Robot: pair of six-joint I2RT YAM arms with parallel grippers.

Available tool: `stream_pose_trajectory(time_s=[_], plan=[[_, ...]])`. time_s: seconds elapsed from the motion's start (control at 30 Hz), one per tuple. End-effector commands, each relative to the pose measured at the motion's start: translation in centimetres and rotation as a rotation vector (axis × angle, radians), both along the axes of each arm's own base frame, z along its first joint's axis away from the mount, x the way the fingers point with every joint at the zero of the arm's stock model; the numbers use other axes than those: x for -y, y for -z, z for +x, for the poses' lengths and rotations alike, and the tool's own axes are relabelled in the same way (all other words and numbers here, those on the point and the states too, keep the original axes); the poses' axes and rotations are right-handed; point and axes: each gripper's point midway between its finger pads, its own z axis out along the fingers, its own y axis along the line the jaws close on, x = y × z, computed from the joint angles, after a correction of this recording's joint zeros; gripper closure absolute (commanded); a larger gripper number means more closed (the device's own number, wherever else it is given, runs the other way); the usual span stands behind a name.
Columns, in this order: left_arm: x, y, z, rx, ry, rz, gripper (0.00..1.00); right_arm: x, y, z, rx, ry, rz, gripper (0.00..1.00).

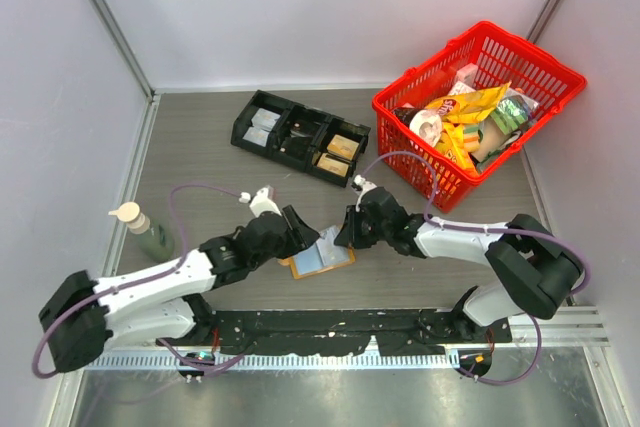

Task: Take the credit cards out of the card holder
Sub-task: Remove the credit card from the card holder.

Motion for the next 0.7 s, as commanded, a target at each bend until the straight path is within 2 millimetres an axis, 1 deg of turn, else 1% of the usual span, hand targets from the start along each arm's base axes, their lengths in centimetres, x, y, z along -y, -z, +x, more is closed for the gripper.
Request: stream_pose_trajectory(time_s=[0.0, 0.03, 0.07, 0.13, 0.23, 0.27, 0.3, 0.33, 0.4, 0.5, 0.6, 0.67], plan=[[3.7, 1.4, 0.6, -0.019, 0.044, -0.124, 0.5, 0.9, -0.5, 1.2, 0.034, 0.059, -0.015, 0.84], [4.1, 2.0, 0.6, -0.032, 0.05, -0.127, 0.51, 1.0, -0.6, 1.2, 0.037, 0.06, -0.02, 0.83], [4.1, 2.9, 0.7, -0.042, 0.048, -0.108, 0.52, 1.2, -0.5, 1.2, 0.037, 0.06, -0.027, 0.81], [3.8, 4.6, 0.7, -0.071, 0.03, -0.063, 0.55, 1.4, -0.7, 1.4, 0.046, 0.066, -0.043, 0.77], [2.9, 6.5, 0.5, -0.1, -0.003, -0.033, 0.58, 2.2, -1.2, 1.8, 0.084, 0.07, -0.086, 0.7], [2.6, 7.0, 0.4, -0.105, -0.007, -0.03, 0.59, 2.2, -1.8, 2.1, 0.106, 0.063, -0.088, 0.68], [2.5, 7.3, 0.3, -0.11, -0.01, -0.029, 0.59, 2.3, -2.2, 2.3, 0.124, 0.064, -0.094, 0.66], [2.3, 7.6, 0.1, -0.117, -0.014, -0.027, 0.59, 2.0, -2.8, 2.7, 0.147, 0.057, -0.089, 0.66], [2.1, 8.0, 0.0, -0.127, -0.019, -0.029, 0.59, 1.6, -3.7, 2.6, 0.167, 0.018, -0.071, 0.66], [2.2, 7.9, -0.1, -0.125, -0.018, -0.044, 0.59, 0.7, -4.0, 2.4, 0.164, -0.024, -0.047, 0.69], [2.3, 7.7, 0.0, -0.118, -0.015, -0.047, 0.59, -0.1, -3.0, 2.3, 0.138, -0.051, -0.031, 0.73], [2.4, 7.7, 0.1, -0.119, -0.017, -0.047, 0.58, -0.2, -2.3, 2.3, 0.123, -0.049, -0.032, 0.74]])
